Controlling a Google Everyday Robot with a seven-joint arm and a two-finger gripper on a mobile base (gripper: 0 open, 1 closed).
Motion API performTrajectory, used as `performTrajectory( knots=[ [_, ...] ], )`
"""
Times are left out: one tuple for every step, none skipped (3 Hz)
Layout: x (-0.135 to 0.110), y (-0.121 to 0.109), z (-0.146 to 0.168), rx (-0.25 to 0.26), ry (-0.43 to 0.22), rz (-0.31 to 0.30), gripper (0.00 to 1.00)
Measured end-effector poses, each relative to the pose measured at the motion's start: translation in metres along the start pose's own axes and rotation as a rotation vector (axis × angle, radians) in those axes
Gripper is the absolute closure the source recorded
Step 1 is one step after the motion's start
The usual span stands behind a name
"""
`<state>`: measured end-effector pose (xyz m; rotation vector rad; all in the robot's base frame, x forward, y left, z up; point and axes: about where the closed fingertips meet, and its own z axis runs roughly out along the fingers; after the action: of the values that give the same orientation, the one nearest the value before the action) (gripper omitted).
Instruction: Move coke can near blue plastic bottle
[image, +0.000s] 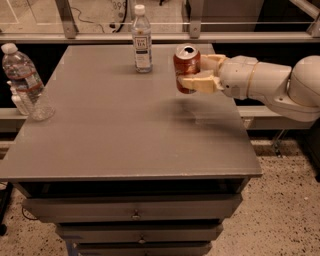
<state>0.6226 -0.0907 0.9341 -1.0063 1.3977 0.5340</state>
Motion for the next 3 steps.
performTrajectory(
  knots=[
    [0.020, -0.054, 0.030, -0.001, 0.028, 0.010, 1.00],
    [0.031, -0.091, 0.065, -0.022, 0.047, 0.023, 1.00],
    [0.036, -0.108, 0.095, -0.043, 0.045, 0.036, 1.00]
  ],
)
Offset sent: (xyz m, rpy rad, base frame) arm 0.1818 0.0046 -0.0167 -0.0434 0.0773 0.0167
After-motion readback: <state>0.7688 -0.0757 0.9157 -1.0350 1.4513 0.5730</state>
